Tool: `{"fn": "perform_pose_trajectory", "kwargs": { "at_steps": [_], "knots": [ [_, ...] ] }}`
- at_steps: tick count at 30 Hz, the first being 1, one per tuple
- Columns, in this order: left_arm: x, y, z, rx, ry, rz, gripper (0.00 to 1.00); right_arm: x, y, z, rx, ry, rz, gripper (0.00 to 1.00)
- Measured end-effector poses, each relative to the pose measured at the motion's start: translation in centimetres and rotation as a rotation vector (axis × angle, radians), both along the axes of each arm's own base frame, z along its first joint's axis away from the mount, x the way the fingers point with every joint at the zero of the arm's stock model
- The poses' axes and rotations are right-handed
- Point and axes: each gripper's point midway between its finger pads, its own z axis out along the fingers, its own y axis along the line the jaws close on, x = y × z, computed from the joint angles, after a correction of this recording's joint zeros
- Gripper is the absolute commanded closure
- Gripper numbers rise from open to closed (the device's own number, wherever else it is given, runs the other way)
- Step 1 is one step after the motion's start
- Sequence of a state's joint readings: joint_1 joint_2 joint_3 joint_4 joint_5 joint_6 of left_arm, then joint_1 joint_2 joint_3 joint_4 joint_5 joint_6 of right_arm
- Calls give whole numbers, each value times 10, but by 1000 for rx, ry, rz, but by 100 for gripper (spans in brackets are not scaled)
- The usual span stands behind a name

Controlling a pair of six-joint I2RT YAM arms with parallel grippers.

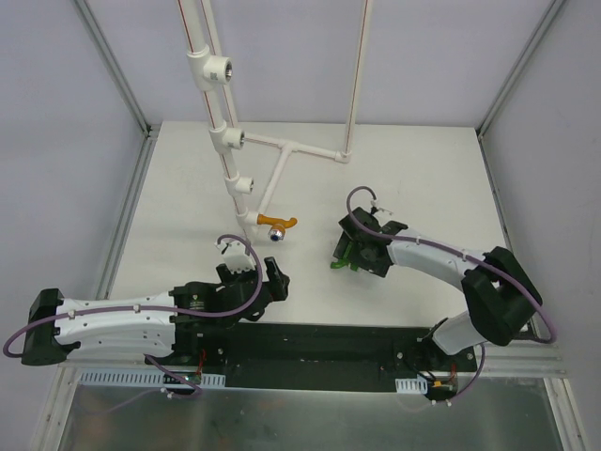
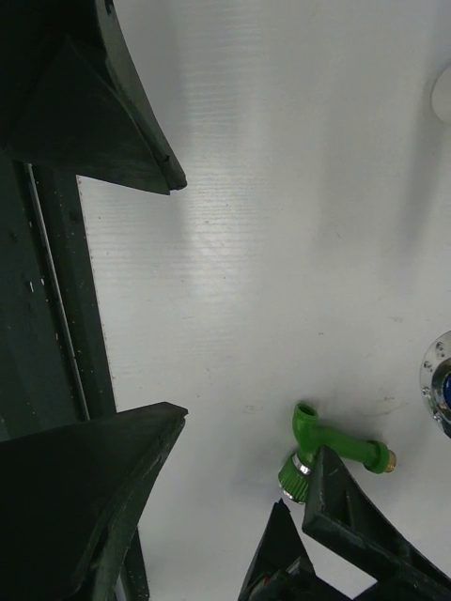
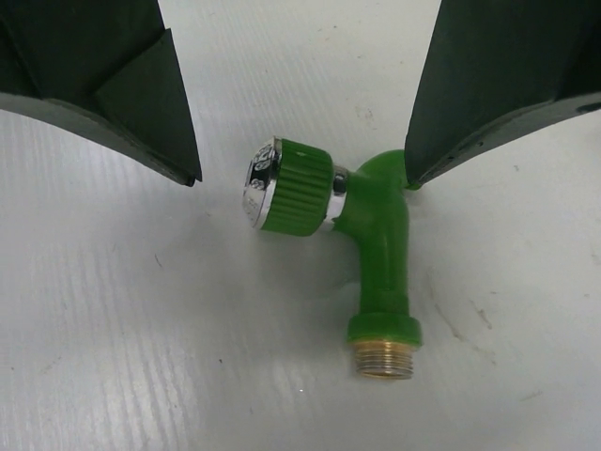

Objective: Install the water faucets
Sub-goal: Pick up the water faucet from the center of the board.

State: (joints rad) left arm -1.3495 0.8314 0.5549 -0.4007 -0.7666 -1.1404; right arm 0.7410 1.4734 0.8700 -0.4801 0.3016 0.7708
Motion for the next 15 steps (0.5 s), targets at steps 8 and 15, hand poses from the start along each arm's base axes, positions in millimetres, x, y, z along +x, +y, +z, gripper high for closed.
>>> {"fn": "perform_pose_trajectory", "kwargs": {
  "at_steps": [8, 15],
  "knots": [
    [0, 0, 2, -5, -3, -3, 1, 0, 1, -24, -48, 65, -35, 3],
    [0, 1, 8, -36, -10, -3, 1, 5, 2, -26, -86, 82, -36, 21]
  ]
}}
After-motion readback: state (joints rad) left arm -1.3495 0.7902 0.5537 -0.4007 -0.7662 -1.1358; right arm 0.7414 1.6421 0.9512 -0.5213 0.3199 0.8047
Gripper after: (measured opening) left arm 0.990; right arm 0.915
